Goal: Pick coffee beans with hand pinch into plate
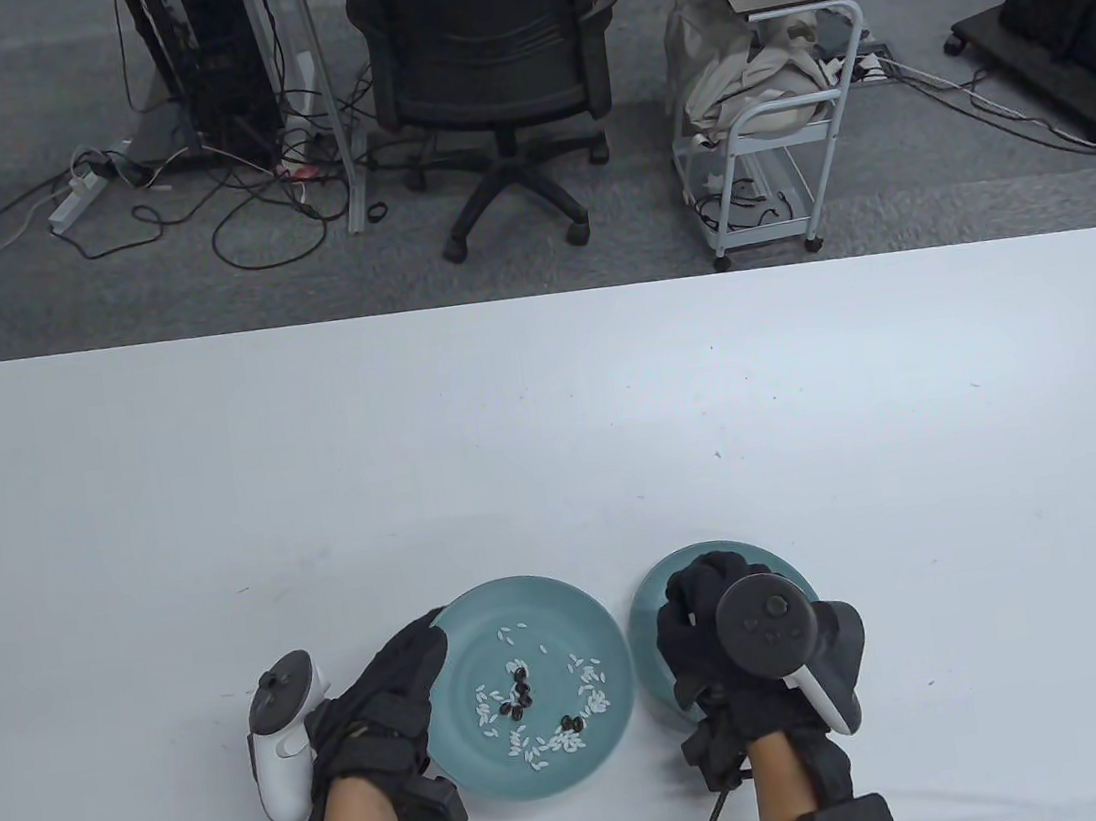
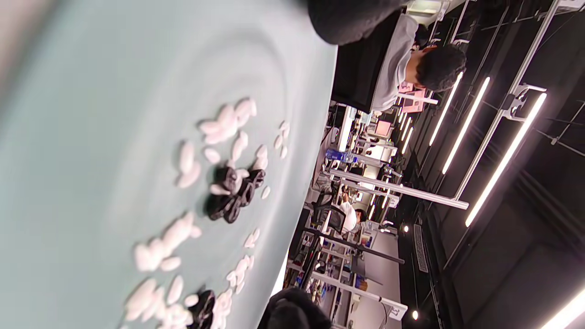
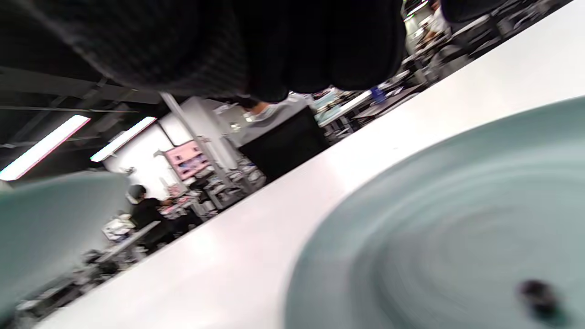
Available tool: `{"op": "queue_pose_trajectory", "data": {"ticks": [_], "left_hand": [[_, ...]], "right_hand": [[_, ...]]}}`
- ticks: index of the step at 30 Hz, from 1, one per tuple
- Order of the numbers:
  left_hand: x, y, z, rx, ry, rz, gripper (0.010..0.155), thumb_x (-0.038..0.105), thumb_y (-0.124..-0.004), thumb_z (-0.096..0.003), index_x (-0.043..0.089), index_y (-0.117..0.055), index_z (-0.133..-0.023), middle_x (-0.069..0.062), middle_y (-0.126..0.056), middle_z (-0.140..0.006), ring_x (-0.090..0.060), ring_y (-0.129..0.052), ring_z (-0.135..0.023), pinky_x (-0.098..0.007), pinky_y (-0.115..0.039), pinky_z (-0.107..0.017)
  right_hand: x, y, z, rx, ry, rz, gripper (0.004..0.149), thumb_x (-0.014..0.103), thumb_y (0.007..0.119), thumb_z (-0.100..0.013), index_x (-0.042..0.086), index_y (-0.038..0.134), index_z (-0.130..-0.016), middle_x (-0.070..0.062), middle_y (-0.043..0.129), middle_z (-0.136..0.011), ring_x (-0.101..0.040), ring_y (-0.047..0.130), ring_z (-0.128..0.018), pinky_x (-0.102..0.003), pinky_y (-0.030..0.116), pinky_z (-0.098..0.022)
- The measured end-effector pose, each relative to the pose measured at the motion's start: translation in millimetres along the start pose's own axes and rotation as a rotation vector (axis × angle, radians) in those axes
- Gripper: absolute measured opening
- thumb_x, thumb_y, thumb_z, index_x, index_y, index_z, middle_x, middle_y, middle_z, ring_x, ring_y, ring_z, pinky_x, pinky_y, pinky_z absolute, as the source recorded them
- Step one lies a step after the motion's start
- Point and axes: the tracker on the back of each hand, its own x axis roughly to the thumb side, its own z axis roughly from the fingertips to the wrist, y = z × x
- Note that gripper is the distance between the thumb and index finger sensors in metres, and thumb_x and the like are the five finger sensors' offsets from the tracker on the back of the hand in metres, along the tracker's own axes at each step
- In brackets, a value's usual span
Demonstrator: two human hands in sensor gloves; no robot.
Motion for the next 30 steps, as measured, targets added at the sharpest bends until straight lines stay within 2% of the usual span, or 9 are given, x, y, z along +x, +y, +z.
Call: {"op": "queue_pose_trajectory", "data": {"ticks": [2,5,16,22,30], "left_hand": [[0.3,0.6,1.3,0.021,0.001,-0.008,0.053,0.033,-0.060,-0.0699,0.013,-0.052,-0.118,-0.023,-0.087,-0.094,-0.036,-0.100,-0.067,-0.047,-0.090,-0.045],[0.0,0.3,1.0,0.023,-0.001,0.001,0.053,0.033,-0.060,-0.0699,0.013,-0.052,-0.118,-0.022,-0.087,-0.094,-0.036,-0.100,-0.067,-0.047,-0.090,-0.045],[0.1,0.4,1.0,0.017,-0.006,-0.015,0.053,0.033,-0.060,-0.0698,0.013,-0.052,-0.118,-0.022,-0.087,-0.094,-0.036,-0.100,-0.068,-0.047,-0.090,-0.046],[-0.6,1.9,0.0,0.022,-0.004,0.000,0.053,0.034,-0.060,-0.0699,0.014,-0.052,-0.118,-0.022,-0.087,-0.094,-0.036,-0.100,-0.068,-0.047,-0.090,-0.046],[-0.4,1.9,0.7,0.022,-0.004,0.007,0.053,0.034,-0.060,-0.0700,0.014,-0.052,-0.118,-0.022,-0.087,-0.095,-0.036,-0.100,-0.068,-0.047,-0.090,-0.046]], "right_hand": [[-5.8,5.5,-2.8,0.015,0.040,0.133,0.041,0.035,0.080,-0.048,0.014,0.078,-0.083,-0.012,0.070,-0.095,-0.039,0.075,-0.079,-0.075,0.048,-0.068],[-12.9,17.1,-7.1,0.052,0.103,0.425,0.041,0.036,0.079,-0.048,0.015,0.078,-0.083,-0.011,0.070,-0.095,-0.038,0.076,-0.079,-0.074,0.049,-0.068],[-16.4,39.8,-12.7,0.156,0.191,0.736,0.040,0.034,0.078,-0.050,0.016,0.076,-0.085,-0.010,0.068,-0.097,-0.038,0.074,-0.081,-0.074,0.048,-0.069],[-20.5,46.5,-13.8,0.215,0.234,0.833,0.039,0.035,0.079,-0.050,0.018,0.078,-0.086,-0.010,0.069,-0.098,-0.037,0.075,-0.082,-0.075,0.047,-0.069],[-21.1,43.2,-8.5,0.213,0.249,0.762,0.038,0.037,0.078,-0.051,0.021,0.081,-0.085,-0.010,0.069,-0.098,-0.037,0.075,-0.082,-0.076,0.046,-0.068]]}}
